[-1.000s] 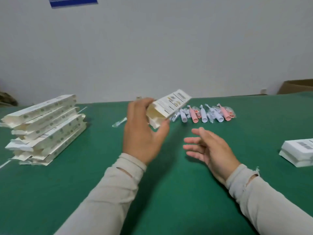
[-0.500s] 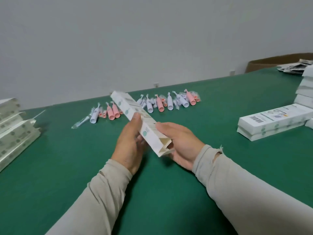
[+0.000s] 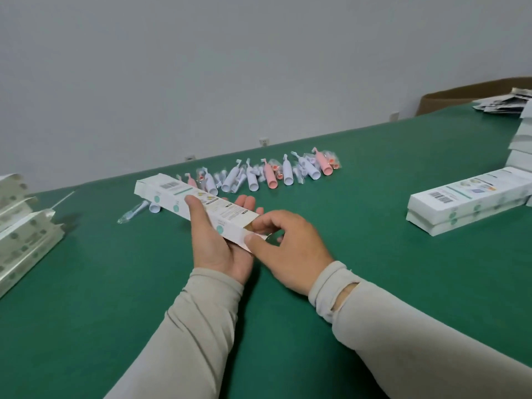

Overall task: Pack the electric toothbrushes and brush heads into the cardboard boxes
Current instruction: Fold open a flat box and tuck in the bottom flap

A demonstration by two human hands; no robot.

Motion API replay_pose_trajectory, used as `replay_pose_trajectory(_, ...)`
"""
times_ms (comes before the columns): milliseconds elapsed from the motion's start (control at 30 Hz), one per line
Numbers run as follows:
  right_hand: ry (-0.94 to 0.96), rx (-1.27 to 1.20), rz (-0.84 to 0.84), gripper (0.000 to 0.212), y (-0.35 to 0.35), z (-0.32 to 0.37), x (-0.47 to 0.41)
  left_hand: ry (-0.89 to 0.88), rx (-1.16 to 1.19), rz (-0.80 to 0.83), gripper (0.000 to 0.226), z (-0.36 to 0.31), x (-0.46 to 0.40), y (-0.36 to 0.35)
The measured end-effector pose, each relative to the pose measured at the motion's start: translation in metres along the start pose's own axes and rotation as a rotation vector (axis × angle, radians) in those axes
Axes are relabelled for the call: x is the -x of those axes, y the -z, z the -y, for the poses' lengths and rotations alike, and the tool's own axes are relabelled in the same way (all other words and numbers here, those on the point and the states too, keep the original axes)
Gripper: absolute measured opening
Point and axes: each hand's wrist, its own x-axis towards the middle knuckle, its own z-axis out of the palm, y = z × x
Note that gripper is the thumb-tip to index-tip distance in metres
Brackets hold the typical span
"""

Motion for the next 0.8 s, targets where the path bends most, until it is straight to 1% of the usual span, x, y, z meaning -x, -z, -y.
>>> replay_pose_trajectory(133, 0.013, -0.041, -0.054, 0.015, 0.002, 0.0, 0.002, 0.084, 0.004, -0.015, 0.068, 0.007, 0.0, 0.001)
replay_pose_trajectory(233, 0.041, -0.028, -0.123, 0.008, 0.005, 0.004, 0.003, 0.146, -0.006, 0.02, 0.072, 0.01, -0.001, 0.001)
replay_pose_trajectory(300, 0.071, -0.007, -0.132, 0.01, 0.007, 0.007, 0.004, 0.169, -0.04, 0.028, 0.074, 0.012, 0.0, 0.0)
replay_pose_trajectory(367, 0.097, -0.02, -0.088, 0.009, 0.008, 0.007, 0.005, 0.168, -0.07, 0.005, 0.072, 0.009, -0.001, 0.0)
replay_pose_trajectory(433, 0.116, -0.064, 0.033, 0.002, 0.009, 0.009, 0.006, 0.145, -0.074, -0.02, 0.067, 0.002, -0.001, 0.0)
replay_pose_trajectory(467, 0.136, -0.04, 0.1, 0.007, 0.01, 0.01, 0.007, 0.14, -0.057, -0.043, 0.068, -0.001, 0.0, 0.001)
replay_pose_trajectory(533, 0.216, 0.106, 0.179, 0.025, 0.011, 0.01, 0.007, 0.149, -0.027, -0.099, 0.07, -0.007, 0.001, 0.003)
replay_pose_trajectory(567, 0.251, 0.148, 0.176, 0.029, 0.011, 0.01, 0.006, 0.159, -0.014, -0.106, 0.071, -0.009, 0.002, 0.002)
replay_pose_trajectory(667, 0.294, 0.108, 0.074, 0.03, 0.014, 0.012, 0.005, 0.18, 0.008, -0.067, 0.073, -0.008, 0.005, -0.001)
replay_pose_trajectory(733, 0.318, 0.12, 0.014, 0.019, 0.017, 0.01, 0.003, 0.173, 0.025, -0.063, 0.072, -0.007, 0.005, -0.003)
replay_pose_trajectory(800, 0.319, 0.117, -0.003, 0.009, 0.018, 0.008, 0.002, 0.174, 0.025, -0.072, 0.07, -0.006, 0.005, -0.004)
